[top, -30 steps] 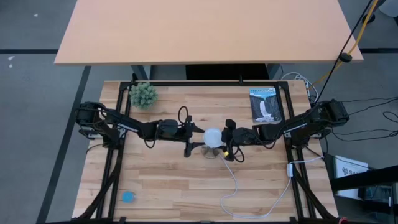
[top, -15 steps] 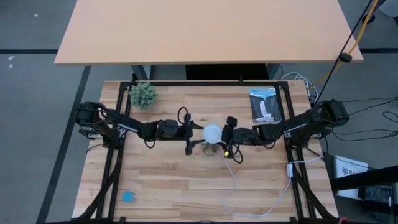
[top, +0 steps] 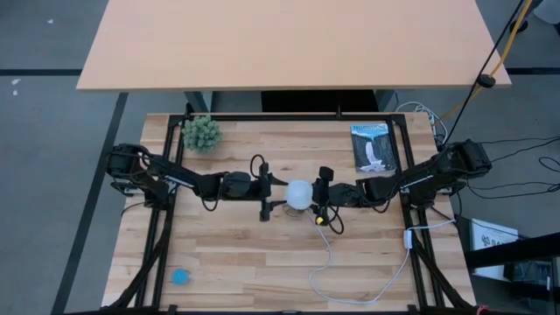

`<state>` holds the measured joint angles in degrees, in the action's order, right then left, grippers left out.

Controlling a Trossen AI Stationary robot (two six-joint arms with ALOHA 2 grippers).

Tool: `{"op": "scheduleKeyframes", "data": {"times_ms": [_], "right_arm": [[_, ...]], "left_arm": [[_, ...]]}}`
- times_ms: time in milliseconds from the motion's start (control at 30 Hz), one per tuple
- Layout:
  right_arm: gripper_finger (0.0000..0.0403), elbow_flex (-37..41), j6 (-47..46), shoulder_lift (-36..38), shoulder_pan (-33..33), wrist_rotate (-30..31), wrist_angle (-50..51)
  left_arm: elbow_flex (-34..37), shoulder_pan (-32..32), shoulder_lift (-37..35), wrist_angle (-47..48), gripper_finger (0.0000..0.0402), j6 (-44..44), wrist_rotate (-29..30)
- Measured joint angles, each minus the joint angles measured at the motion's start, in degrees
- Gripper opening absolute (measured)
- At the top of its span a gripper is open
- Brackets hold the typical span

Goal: Screw lightbulb
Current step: Insert the white light bulb into the gold lamp

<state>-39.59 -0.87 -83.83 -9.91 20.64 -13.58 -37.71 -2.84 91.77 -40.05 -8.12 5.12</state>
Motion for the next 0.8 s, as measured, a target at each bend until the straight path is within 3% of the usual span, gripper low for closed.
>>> {"op": "scheduleKeyframes", "data": {"times_ms": [800], "right_arm": [[0.0210, -0.3, -4.8, 0.0, 0.8, -0.1, -0.8]], "left_arm": [[0.0, 1.2, 0.0, 1.4, 0.0259, 5.6, 0.3]]}}
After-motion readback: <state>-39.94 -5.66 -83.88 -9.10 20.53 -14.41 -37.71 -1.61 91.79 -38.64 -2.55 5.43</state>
